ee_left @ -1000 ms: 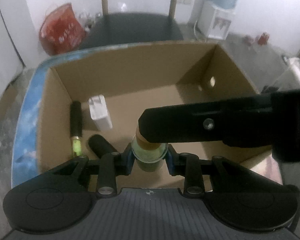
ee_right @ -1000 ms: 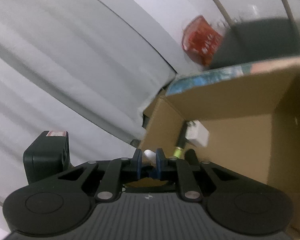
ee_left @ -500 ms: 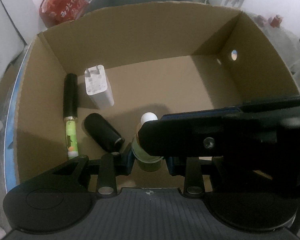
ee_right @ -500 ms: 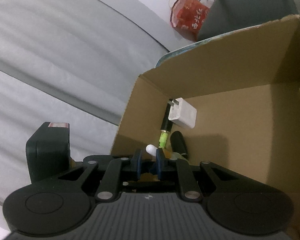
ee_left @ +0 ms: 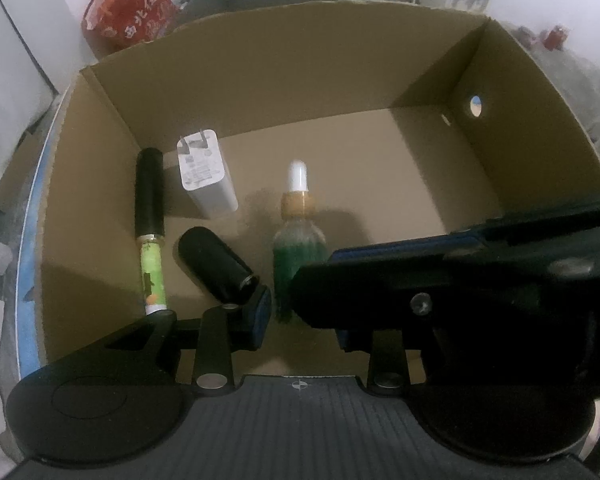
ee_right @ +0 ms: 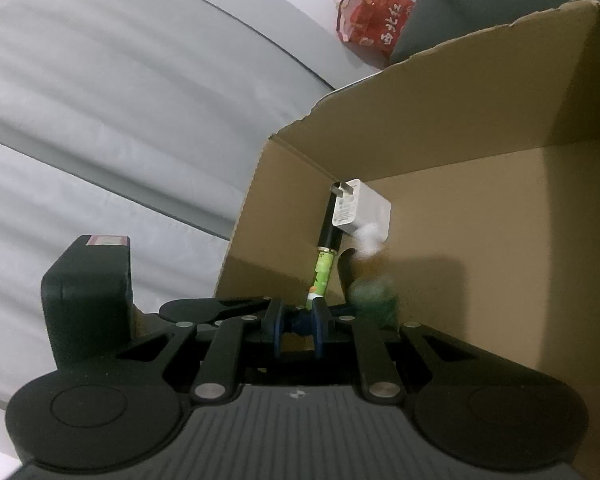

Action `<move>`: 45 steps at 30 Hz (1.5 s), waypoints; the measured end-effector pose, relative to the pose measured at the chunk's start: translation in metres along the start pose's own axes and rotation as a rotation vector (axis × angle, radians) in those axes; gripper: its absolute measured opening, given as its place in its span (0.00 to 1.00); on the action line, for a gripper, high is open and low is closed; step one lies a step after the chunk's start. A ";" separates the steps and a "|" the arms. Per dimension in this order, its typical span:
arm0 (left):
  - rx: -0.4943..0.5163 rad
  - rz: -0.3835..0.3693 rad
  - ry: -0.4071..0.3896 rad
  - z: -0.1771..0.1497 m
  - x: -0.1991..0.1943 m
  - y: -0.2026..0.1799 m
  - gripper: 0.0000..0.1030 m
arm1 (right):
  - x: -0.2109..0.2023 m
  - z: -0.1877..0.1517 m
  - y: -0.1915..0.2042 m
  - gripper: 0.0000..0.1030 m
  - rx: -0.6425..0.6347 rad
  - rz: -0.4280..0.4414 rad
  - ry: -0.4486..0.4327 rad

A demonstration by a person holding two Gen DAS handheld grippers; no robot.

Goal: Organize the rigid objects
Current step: 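Lower the dropper bottle upright into the box and open the right gripper, then withdraw the right gripper and move it down to the gold-lidded round jar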

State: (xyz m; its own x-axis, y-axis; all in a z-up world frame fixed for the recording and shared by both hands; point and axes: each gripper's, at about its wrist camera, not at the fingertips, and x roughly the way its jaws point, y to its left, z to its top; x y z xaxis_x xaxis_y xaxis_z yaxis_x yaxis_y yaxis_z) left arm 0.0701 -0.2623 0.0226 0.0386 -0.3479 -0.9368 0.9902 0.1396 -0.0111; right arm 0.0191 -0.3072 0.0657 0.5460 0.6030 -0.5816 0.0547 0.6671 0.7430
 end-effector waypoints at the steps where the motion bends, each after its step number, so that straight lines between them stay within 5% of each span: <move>1: -0.001 0.000 0.000 0.000 0.000 0.000 0.32 | -0.001 0.000 0.000 0.16 0.000 0.002 -0.001; 23: -0.069 -0.032 -0.120 -0.026 -0.061 0.006 0.36 | -0.068 -0.015 0.021 0.17 0.016 0.037 -0.140; 37: -0.031 -0.057 -0.283 -0.084 -0.120 -0.013 0.49 | -0.130 -0.110 0.043 0.17 0.027 0.019 -0.304; 45: -0.005 -0.064 -0.276 -0.126 -0.117 -0.025 0.53 | -0.129 -0.161 0.054 0.18 0.013 -0.041 -0.319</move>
State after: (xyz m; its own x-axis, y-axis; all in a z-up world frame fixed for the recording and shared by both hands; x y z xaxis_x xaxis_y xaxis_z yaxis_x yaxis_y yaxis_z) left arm 0.0235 -0.1085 0.0887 0.0120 -0.5957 -0.8031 0.9911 0.1135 -0.0694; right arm -0.1831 -0.2787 0.1276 0.7775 0.4070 -0.4794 0.0916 0.6809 0.7266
